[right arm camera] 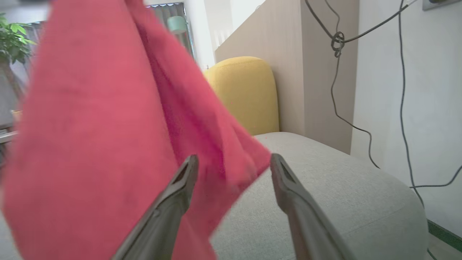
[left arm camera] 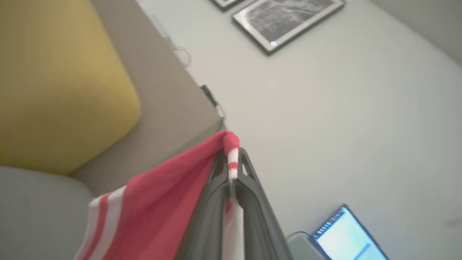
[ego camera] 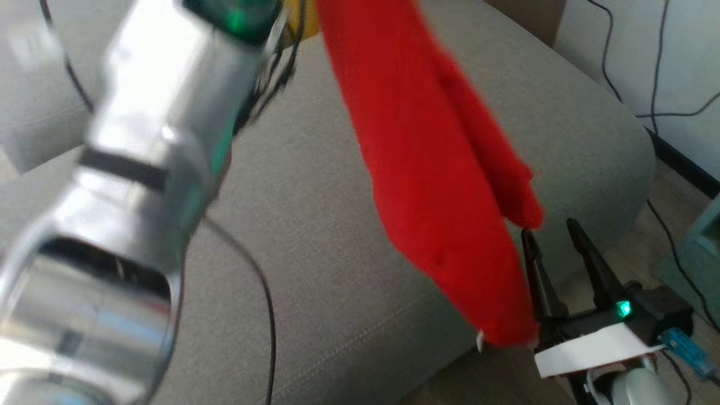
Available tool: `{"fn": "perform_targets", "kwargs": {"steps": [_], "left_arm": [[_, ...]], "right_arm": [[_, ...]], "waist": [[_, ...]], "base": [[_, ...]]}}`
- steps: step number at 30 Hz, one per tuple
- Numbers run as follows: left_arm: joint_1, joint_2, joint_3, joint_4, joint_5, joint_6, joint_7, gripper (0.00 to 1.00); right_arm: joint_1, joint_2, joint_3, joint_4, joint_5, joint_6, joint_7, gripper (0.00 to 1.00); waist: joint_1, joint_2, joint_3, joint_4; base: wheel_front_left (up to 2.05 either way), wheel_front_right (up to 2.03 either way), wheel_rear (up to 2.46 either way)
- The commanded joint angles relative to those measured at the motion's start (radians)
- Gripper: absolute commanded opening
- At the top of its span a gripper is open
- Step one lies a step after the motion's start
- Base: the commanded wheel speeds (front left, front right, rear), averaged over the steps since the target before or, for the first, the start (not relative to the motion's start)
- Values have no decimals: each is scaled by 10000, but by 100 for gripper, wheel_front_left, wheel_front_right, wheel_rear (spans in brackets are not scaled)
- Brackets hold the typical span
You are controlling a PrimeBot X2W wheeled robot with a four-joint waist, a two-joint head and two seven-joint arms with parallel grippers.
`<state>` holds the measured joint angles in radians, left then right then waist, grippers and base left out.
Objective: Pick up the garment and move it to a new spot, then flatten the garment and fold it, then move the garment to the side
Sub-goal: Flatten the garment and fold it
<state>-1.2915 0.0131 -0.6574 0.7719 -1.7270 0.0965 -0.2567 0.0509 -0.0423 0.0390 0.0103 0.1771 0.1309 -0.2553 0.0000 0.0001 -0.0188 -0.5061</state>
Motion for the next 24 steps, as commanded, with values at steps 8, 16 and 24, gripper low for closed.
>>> {"fn": "perform_targets", "kwargs": {"steps": [8, 16, 24], "left_arm": [[2816, 1255, 1781, 570, 1033, -590, -50, 0], [5642, 2354, 1880, -99, 1777, -525, 49, 0], [7108, 3476, 897, -1107, 4090, -54, -40, 0]], "right_arm": [[-2, -79, -264, -336, -294, -2, -65, 100], [-267, -79, -129, 245, -138, -2, -65, 100], [-1351, -79, -92, 1910, 870, -2, -65, 100]], "waist": [[0, -1, 424, 1297], [0, -1, 1129, 2350], [0, -1, 1514, 3071]], "base": [[0, 0, 0], [0, 0, 0], [0, 0, 0]]}}
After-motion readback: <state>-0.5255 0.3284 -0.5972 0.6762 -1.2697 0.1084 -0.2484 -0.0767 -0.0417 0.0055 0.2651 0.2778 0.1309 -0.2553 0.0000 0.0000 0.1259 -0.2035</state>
